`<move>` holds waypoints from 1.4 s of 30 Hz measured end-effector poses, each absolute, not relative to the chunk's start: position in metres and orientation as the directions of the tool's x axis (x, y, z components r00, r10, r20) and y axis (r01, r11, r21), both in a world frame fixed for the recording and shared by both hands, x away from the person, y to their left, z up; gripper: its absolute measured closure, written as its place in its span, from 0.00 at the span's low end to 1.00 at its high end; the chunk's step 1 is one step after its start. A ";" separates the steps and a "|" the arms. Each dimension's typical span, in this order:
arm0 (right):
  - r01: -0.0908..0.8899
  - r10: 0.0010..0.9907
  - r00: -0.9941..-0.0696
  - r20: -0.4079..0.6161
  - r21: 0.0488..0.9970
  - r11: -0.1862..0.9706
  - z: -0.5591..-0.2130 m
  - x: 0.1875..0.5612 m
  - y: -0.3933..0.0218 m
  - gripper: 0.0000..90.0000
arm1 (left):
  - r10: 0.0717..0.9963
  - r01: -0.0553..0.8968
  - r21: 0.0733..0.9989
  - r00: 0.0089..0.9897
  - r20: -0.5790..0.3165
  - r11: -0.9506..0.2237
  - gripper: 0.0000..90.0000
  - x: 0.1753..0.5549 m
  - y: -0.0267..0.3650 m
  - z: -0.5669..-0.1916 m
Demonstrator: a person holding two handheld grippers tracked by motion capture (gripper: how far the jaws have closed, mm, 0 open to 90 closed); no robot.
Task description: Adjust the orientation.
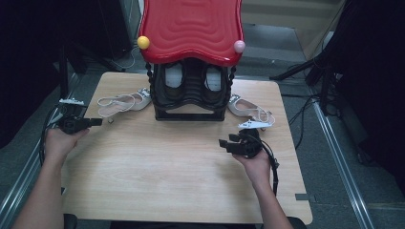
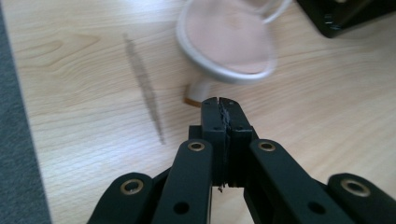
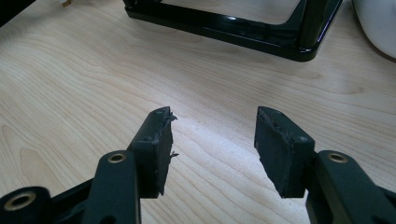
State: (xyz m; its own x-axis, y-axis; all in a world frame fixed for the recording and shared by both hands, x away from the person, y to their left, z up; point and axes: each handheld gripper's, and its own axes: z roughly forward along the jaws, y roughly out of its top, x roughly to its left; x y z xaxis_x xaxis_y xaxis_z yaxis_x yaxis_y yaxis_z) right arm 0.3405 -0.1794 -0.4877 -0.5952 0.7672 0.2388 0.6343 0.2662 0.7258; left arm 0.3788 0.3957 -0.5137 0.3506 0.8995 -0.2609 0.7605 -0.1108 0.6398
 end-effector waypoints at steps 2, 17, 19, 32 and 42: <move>0.633 0.767 -0.596 0.236 0.726 0.268 -0.488 0.340 -0.179 0.53 | 0.901 0.758 0.646 0.339 -0.270 -0.092 1.00 0.382 0.397 -0.517; 0.643 0.784 -0.575 0.235 0.722 0.255 -0.489 0.332 -0.188 0.53 | 0.906 0.773 0.628 0.322 -0.276 -0.083 1.00 0.403 0.391 -0.527; 0.643 0.785 -0.574 0.235 0.722 0.254 -0.489 0.331 -0.189 0.53 | 0.901 0.771 0.632 0.324 -0.289 -0.074 1.00 0.404 0.390 -0.526; 0.646 0.787 -0.570 0.237 0.721 0.251 -0.489 0.331 -0.190 0.53 | 0.885 0.784 0.615 0.344 -0.315 -0.085 1.00 0.402 0.369 -0.519; 0.644 0.786 -0.572 0.234 0.722 0.254 -0.489 0.331 -0.190 0.53 | 0.875 0.792 0.603 0.356 -0.328 -0.097 0.98 0.400 0.347 -0.512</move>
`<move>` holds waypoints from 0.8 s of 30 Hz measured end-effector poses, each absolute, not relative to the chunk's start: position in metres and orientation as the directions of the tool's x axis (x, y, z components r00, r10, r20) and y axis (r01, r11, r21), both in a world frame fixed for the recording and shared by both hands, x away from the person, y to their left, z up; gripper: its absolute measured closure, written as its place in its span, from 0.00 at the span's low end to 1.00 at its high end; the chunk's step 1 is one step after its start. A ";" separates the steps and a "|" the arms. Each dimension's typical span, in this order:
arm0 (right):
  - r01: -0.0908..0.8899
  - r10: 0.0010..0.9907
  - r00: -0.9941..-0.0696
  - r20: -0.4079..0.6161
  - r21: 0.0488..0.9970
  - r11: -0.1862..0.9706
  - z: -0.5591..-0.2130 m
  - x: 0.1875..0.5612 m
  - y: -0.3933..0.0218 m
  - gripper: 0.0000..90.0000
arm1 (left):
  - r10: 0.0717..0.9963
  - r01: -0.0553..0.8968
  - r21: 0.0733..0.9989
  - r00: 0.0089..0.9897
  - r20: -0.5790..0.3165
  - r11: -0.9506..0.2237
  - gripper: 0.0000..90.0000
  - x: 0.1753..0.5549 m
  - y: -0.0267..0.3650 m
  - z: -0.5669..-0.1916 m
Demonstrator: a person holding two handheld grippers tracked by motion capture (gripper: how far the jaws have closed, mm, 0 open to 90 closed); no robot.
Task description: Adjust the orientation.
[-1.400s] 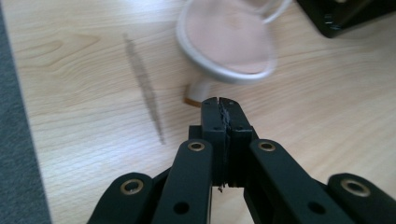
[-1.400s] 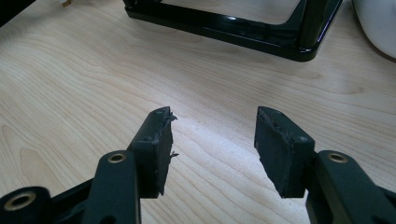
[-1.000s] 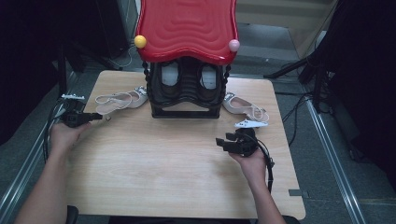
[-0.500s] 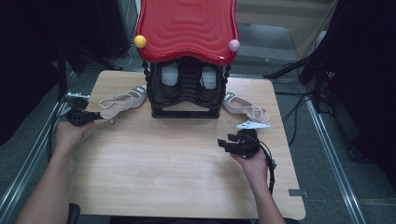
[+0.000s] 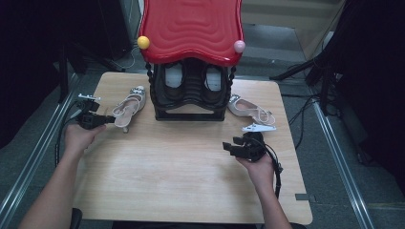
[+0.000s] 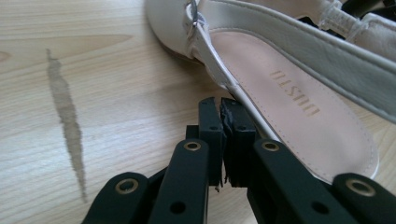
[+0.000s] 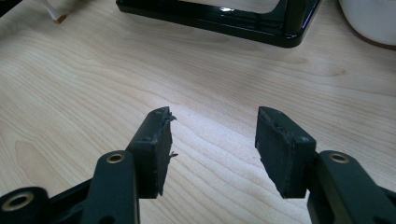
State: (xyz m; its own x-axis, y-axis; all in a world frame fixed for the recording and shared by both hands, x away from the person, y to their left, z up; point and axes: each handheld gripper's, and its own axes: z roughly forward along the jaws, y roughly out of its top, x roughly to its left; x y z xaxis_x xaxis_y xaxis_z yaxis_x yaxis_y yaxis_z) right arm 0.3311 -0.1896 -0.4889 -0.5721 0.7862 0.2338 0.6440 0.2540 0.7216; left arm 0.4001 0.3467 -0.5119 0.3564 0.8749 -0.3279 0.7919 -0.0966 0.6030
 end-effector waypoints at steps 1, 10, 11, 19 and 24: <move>0.644 0.786 -0.572 0.234 0.722 0.254 -0.489 0.331 -0.190 0.53 | 0.874 0.794 0.600 0.356 -0.329 -0.098 0.98 0.400 0.345 -0.512; 0.642 0.786 -0.574 0.232 0.723 0.256 -0.489 0.331 -0.189 0.53 | 0.879 0.821 0.565 0.325 -0.348 -0.080 0.96 0.400 0.337 -0.509; 0.641 0.786 -0.574 0.230 0.723 0.257 -0.489 0.331 -0.190 0.53 | 0.883 0.821 0.566 0.319 -0.343 -0.077 0.95 0.400 0.338 -0.508; 0.645 0.788 -0.570 0.233 0.722 0.253 -0.488 0.331 -0.190 0.53 | 0.904 0.820 0.571 0.273 -0.328 -0.040 0.66 0.398 0.344 -0.495; 0.640 0.786 -0.574 0.230 0.724 0.256 -0.489 0.332 -0.189 0.53 | 0.909 0.820 0.571 0.271 -0.315 -0.047 0.61 0.396 0.345 -0.488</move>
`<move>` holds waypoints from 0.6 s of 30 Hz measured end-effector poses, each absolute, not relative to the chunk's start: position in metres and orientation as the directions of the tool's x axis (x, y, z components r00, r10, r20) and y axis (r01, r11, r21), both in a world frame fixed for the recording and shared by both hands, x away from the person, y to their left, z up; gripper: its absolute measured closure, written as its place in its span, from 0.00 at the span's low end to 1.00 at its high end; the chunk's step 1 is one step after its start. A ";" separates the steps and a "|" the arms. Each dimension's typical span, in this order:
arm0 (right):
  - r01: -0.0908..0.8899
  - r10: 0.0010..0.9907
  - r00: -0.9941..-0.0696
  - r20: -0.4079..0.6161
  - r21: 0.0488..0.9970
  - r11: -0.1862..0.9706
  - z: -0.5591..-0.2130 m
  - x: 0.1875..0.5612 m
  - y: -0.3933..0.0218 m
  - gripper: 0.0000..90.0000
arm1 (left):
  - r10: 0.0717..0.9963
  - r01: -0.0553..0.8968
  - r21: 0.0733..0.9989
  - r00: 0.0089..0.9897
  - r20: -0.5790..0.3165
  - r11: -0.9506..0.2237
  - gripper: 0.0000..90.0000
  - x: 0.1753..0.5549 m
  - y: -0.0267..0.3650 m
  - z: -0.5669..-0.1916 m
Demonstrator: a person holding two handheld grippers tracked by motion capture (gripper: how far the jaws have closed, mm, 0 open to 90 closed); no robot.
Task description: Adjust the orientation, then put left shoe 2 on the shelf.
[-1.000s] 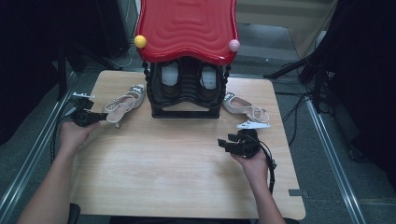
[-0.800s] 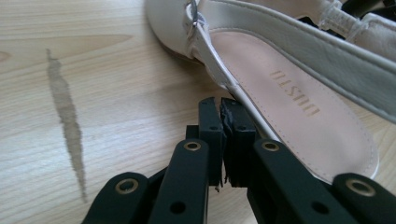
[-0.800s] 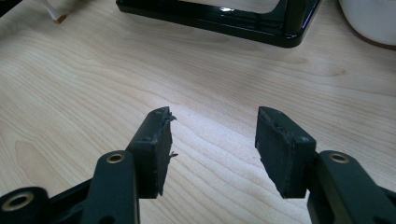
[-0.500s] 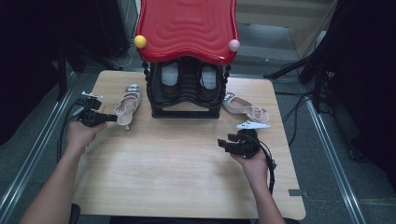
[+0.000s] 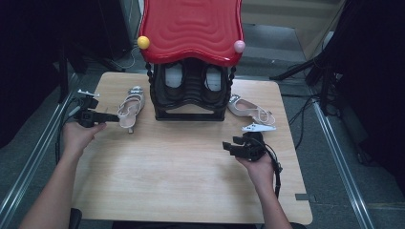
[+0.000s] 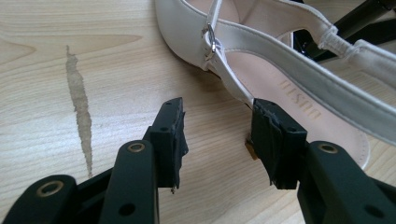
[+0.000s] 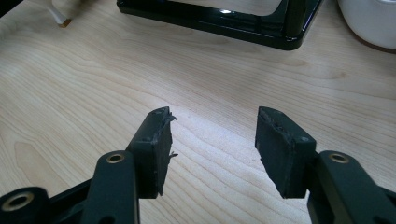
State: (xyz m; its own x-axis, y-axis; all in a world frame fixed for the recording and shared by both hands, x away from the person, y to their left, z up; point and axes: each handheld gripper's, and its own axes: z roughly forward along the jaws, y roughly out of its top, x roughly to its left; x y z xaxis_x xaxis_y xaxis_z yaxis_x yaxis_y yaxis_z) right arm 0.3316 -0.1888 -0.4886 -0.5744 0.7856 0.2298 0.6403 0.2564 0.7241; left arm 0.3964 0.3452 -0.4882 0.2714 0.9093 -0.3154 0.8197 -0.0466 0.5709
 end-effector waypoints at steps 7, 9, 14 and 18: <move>0.641 0.783 -0.577 0.230 0.723 0.260 -0.489 0.332 -0.188 0.53 | 0.901 0.821 0.570 0.265 -0.344 -0.024 0.57 0.395 0.350 -0.478; 0.640 0.783 -0.578 0.228 0.722 0.262 -0.489 0.332 -0.188 0.53 | 0.900 0.819 0.574 0.266 -0.345 -0.022 0.55 0.397 0.349 -0.476; 0.641 0.784 -0.578 0.226 0.720 0.265 -0.489 0.332 -0.187 0.53 | 0.905 0.815 0.578 0.276 -0.325 -0.041 0.54 0.402 0.344 -0.473; 0.638 0.784 -0.582 0.219 0.720 0.272 -0.490 0.333 -0.185 0.52 | 0.905 0.818 0.573 0.282 -0.319 -0.053 0.54 0.408 0.343 -0.467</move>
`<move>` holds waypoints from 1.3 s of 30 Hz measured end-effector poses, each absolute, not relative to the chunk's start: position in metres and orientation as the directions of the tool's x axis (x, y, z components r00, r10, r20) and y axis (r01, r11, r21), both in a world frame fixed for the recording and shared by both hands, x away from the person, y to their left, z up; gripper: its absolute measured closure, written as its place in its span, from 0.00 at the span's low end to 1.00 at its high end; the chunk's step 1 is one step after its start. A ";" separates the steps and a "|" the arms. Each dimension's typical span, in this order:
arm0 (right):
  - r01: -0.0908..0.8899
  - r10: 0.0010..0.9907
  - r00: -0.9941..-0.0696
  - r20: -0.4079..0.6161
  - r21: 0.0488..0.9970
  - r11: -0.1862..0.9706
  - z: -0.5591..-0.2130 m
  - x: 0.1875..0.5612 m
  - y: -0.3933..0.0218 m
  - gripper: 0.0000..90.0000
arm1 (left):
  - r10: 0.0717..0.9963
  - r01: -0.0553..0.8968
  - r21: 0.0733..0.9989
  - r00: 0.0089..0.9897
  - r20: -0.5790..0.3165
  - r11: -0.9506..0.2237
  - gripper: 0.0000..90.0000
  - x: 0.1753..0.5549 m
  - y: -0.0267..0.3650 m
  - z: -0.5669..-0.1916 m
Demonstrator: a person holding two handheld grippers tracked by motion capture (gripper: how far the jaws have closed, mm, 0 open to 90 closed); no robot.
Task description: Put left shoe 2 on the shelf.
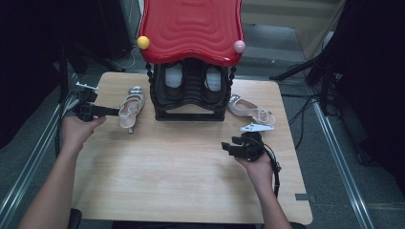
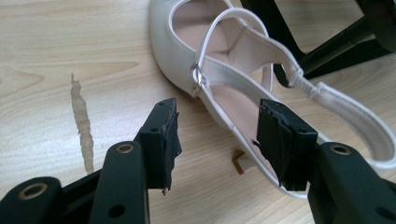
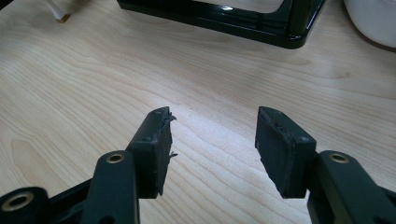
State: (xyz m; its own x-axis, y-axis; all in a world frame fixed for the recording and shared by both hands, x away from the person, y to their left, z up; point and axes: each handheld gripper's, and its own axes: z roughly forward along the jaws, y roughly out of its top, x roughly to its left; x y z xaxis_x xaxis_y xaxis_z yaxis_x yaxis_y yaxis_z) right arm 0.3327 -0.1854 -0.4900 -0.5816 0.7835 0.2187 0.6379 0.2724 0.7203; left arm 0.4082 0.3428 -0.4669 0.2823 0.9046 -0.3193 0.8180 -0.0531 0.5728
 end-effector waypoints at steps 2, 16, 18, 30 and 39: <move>0.638 0.783 -0.582 0.220 0.720 0.272 -0.490 0.333 -0.185 0.52 | 0.903 0.815 0.578 0.272 -0.332 -0.033 0.54 0.411 0.342 -0.464; 0.639 0.784 -0.579 0.222 0.721 0.268 -0.490 0.333 -0.186 0.52 | 0.914 0.818 0.574 0.264 -0.307 -0.043 0.49 0.437 0.323 -0.448; 0.640 0.784 -0.579 0.223 0.721 0.268 -0.490 0.333 -0.185 0.52 | 0.920 0.818 0.573 0.262 -0.290 -0.052 0.50 0.441 0.320 -0.450; 0.638 0.784 -0.578 0.226 0.724 0.262 -0.490 0.333 -0.186 0.52 | 0.939 0.865 0.501 0.203 -0.279 -0.038 0.50 0.453 0.319 -0.484; 0.638 0.784 -0.578 0.226 0.724 0.261 -0.490 0.333 -0.186 0.52 | 0.951 0.890 0.454 0.179 -0.253 -0.047 0.53 0.464 0.316 -0.488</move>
